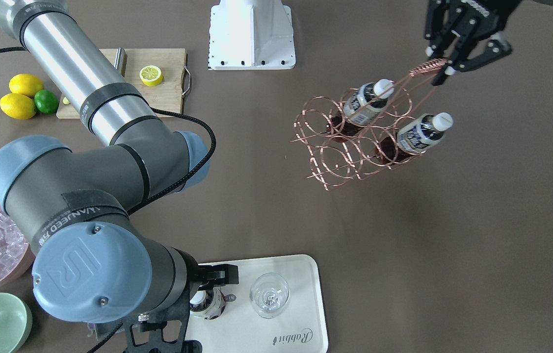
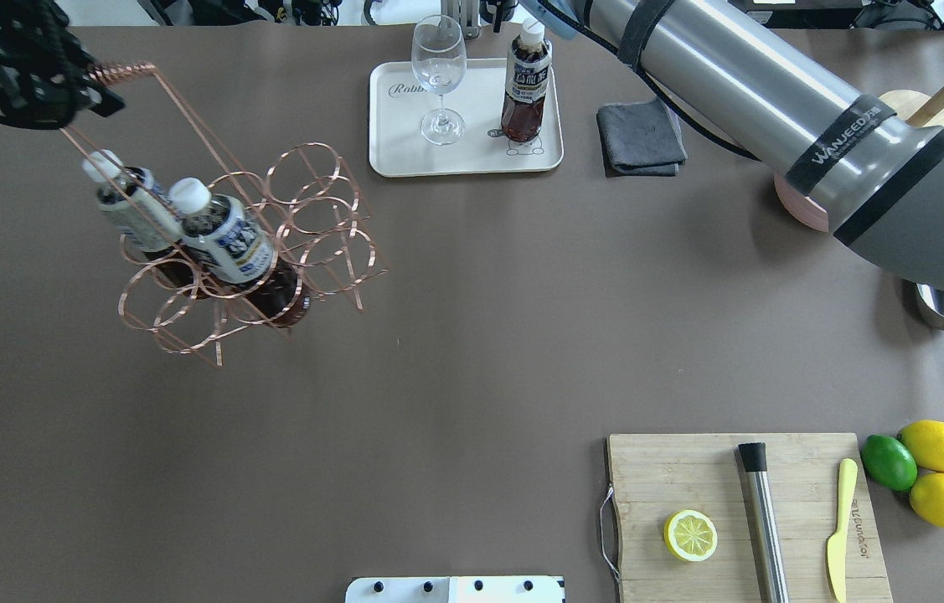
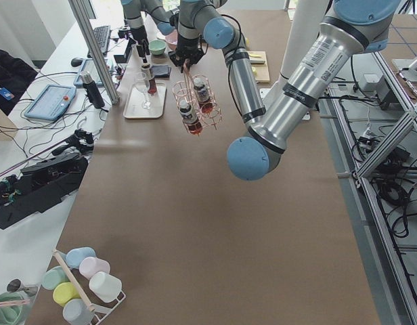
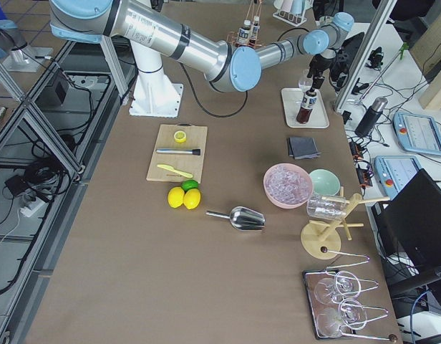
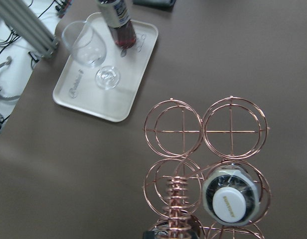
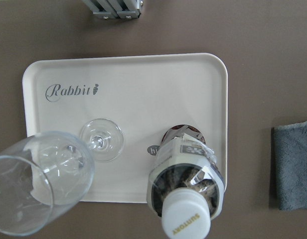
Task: Take tea from basket to plate
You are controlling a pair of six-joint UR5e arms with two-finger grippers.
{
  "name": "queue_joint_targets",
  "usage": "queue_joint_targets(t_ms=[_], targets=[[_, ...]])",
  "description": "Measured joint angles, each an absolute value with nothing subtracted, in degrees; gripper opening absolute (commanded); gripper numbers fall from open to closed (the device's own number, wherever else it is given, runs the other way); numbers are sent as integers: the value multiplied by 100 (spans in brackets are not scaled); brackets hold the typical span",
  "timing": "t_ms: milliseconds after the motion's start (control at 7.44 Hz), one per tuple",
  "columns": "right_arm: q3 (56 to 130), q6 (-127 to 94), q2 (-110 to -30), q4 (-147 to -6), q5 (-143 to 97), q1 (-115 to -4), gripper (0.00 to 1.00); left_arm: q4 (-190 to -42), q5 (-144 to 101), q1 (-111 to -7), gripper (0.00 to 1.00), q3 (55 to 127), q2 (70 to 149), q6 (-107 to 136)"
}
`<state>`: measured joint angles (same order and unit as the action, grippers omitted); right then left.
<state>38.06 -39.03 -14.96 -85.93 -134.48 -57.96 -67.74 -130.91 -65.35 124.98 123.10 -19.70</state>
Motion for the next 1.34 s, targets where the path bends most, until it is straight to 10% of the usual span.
queue_joint_targets(t_ms=[538,941,1345], targets=[[6883,-3049,-3196,-10504,-13456,-6306,100,-6792,-13207,-8094,0,11731,11348,-3523],[9644,-1696,-6169,-11163,-13447,-7229,100,-7400,-12830,-8283,0,10461,11939,-3904],[10300,286,-8308,-11158,-13374,-8338,100,-8595,-12547,-8221,0,9303,12497,-4616]])
